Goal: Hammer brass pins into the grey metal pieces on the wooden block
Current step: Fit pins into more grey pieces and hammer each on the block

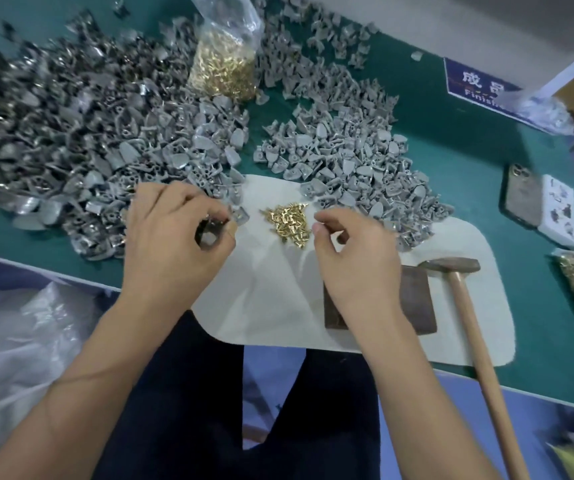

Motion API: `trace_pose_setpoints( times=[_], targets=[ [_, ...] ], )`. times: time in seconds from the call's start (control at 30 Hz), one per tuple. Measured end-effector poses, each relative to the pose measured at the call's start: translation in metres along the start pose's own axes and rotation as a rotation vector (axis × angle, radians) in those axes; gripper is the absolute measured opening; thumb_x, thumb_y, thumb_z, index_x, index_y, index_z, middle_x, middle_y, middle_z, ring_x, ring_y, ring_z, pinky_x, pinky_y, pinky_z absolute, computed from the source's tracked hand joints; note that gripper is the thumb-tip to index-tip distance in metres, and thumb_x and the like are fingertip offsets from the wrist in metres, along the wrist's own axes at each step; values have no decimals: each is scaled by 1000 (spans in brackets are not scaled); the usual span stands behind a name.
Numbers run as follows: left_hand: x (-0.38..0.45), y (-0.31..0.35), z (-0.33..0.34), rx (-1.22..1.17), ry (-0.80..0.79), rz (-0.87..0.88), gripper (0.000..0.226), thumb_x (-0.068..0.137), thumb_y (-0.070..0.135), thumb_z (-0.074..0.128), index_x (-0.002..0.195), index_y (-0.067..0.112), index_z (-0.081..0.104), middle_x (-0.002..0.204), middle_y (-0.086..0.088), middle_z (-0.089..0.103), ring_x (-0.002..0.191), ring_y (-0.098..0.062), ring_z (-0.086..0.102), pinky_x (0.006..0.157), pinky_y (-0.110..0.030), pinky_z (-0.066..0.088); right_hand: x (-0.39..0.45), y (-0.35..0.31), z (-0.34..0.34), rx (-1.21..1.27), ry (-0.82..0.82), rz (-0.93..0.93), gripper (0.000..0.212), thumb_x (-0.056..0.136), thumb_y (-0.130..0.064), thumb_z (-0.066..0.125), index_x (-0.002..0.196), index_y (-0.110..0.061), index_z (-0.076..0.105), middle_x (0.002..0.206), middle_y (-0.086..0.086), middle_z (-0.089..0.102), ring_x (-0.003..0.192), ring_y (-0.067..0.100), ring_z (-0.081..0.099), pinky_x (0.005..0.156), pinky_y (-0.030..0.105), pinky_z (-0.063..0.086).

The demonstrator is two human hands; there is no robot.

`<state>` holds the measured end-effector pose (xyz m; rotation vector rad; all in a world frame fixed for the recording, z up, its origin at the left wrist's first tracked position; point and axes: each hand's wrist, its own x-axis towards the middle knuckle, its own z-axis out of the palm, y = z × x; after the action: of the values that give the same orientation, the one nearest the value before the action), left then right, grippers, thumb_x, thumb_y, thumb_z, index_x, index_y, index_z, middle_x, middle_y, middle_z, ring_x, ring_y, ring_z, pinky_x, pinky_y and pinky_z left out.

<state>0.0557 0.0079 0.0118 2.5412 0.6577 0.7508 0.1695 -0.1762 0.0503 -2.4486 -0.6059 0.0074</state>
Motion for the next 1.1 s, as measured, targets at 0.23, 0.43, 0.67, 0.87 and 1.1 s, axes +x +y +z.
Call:
trace_pose_setpoints(
  times=[0.23,0.43,0.67,0.87,1.1],
  targets=[
    [-5,-2,12,60,65,43,12,82,21,66,91,14,70,109,-8,62,105,-39,54,88,-44,39,9,-4,8,-47,-161,157,10,86,-34,78,93,-30,73,84,-14,71,81,14,66,72,32,53],
    [-7,-2,14,46,62,52,27,79,16,65,105,11,67,115,-10,59,109,-41,52,96,-40,35,8,-12,13,-157,-175,178,12,89,-27,72,98,-34,70,89,-15,71,89,16,66,76,34,55],
    [-9,2,10,15,111,131,18,89,17,61,103,11,70,111,-8,64,107,-38,58,96,-42,37,7,-19,5,-179,-215,122,30,91,-20,61,120,-23,66,89,-9,70,94,22,66,82,37,54],
    [-8,41,10,-217,-33,163,15,90,24,65,104,22,67,104,8,59,105,-22,49,96,-32,38,6,16,-38,42,-93,8,22,98,-11,61,101,-27,75,99,-15,71,89,0,60,79,11,43],
    [38,88,45,-199,-281,199,12,92,32,66,104,35,66,97,18,62,98,-14,49,83,-38,40,-10,47,-53,371,178,120,19,98,-15,65,93,-32,67,85,-12,73,88,6,70,79,19,52]
  ],
)
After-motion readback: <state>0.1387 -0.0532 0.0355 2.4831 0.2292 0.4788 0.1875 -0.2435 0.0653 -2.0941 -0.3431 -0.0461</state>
